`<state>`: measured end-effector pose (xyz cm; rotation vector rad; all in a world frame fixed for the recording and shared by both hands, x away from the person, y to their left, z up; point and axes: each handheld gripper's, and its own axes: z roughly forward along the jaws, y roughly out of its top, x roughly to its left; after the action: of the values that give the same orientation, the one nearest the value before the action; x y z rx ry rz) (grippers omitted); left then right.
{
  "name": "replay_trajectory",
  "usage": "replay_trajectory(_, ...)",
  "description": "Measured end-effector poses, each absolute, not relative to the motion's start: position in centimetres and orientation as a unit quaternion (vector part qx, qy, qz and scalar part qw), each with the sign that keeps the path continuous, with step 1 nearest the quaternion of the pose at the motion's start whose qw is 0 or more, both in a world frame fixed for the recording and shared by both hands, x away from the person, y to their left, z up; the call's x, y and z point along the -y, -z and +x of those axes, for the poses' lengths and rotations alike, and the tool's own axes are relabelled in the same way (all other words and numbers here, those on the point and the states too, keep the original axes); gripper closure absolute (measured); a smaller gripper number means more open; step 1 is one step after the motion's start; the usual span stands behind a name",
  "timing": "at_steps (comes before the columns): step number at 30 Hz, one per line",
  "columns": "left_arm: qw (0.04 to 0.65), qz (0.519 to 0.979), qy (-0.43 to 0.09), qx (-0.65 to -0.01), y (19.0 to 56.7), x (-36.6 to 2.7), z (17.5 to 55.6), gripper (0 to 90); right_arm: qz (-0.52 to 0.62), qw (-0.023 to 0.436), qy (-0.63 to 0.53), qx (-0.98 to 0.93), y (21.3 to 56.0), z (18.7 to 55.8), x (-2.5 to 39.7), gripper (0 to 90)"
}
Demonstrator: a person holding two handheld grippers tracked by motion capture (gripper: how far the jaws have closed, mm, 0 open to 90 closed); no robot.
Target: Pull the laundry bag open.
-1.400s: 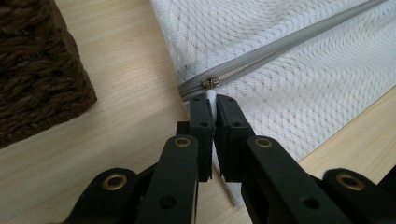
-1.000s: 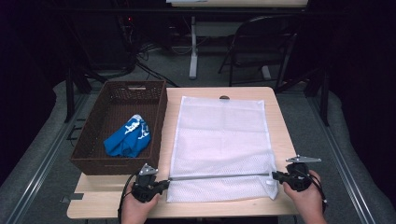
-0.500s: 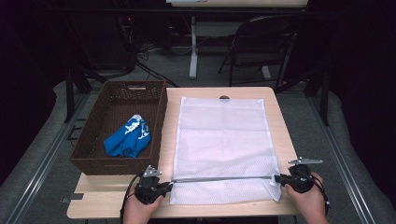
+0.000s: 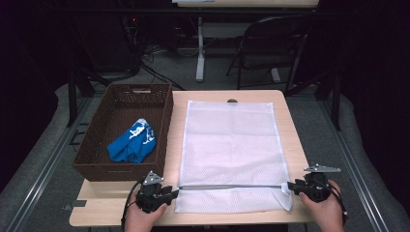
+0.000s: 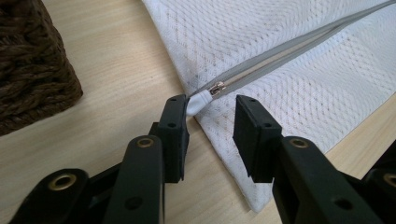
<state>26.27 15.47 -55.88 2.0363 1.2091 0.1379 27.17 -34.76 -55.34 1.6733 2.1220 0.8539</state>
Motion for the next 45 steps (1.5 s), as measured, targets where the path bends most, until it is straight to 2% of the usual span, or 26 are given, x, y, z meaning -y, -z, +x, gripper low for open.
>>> replay_trajectory(11, 0.385, 0.805, -0.079, -0.445, 55.4, -15.4, 26.3, 56.2, 0.558, 0.189, -0.308, -0.747, 54.7, 27.0, 34.9, 57.9)
replay_trajectory(23, 0.402, 0.803, -0.096, -0.430, 54.6, -15.8, 26.2, 54.8, 0.540, 0.183, -0.334, -0.751, 53.7, 26.5, 33.4, 62.9)
replay_trajectory(30, 0.425, 0.802, -0.088, -0.411, 53.8, -16.0, 25.9, 54.4, 0.485, 0.208, -0.351, -0.774, 53.2, 26.0, 32.0, 52.0)
replay_trajectory(34, 0.425, 0.806, -0.094, -0.401, 53.4, -15.9, 25.9, 53.5, 0.449, 0.218, -0.368, -0.784, 52.8, 25.9, 30.9, 48.4)
replay_trajectory(36, 0.427, 0.807, -0.099, -0.397, 53.4, -15.7, 25.9, 52.2, 0.449, 0.209, -0.367, -0.787, 52.8, 25.9, 30.7, 48.0)
replay_trajectory(39, 0.422, 0.809, -0.086, -0.401, 53.4, -15.4, 26.0, 52.5, 0.448, 0.209, -0.350, -0.796, 52.8, 25.9, 30.3, 47.6)
replay_trajectory(41, 0.412, 0.811, -0.087, -0.406, 53.3, -15.3, 26.0, 52.6, 0.449, 0.196, -0.349, -0.799, 52.7, 26.1, 30.1, 39.6)
replay_trajectory(44, 0.408, 0.811, -0.083, -0.411, 53.2, -15.1, 26.3, 50.3, 0.445, 0.201, -0.354, -0.797, 52.6, 26.1, 29.6, 32.0)
replay_trajectory(45, 0.407, 0.811, -0.080, -0.413, 53.2, -15.0, 26.5, 50.3, 0.445, 0.201, -0.354, -0.797, 52.6, 26.1, 29.6, 32.0)
